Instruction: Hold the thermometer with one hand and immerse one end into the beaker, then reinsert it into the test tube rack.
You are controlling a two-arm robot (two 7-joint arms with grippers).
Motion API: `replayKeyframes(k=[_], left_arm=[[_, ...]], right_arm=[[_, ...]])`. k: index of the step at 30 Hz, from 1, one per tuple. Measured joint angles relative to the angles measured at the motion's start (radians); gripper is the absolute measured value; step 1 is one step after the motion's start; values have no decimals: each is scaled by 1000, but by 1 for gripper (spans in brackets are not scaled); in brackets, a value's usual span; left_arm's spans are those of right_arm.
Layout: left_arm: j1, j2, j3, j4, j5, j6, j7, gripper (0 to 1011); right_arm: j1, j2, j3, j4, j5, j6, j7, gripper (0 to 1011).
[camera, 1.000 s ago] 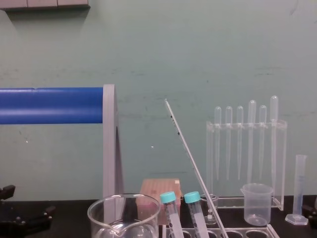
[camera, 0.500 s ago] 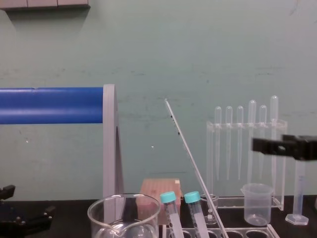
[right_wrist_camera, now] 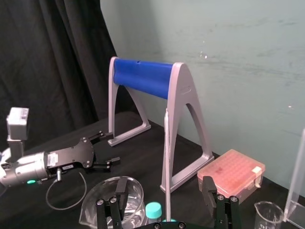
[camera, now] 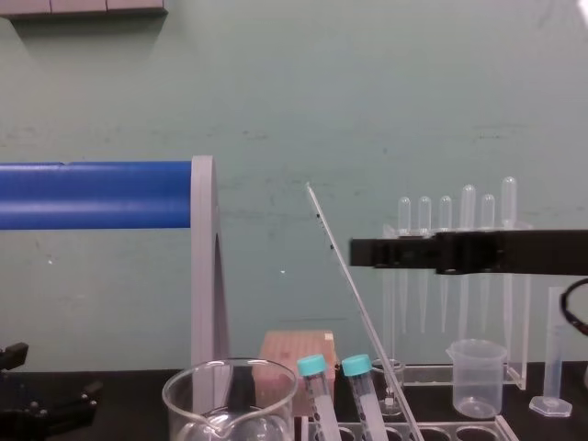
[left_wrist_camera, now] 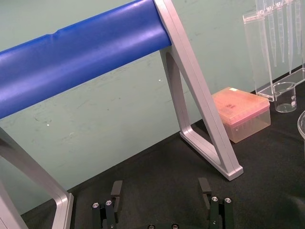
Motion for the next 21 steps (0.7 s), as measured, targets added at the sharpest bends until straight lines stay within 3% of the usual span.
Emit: replayKeyframes(k=[9,14,21], left_arm=[[0,0,0,0,0,0,0,1008],[0,0,0,0,0,0,0,1008],[0,0,0,0,0,0,0,1008]], right_arm=[[93,-71,-67,96,-32,39,-37,1003],[118,-80,-91,110,-52,47,-36,1003],[127,-67,-111,99,-82,54,-29,1003]])
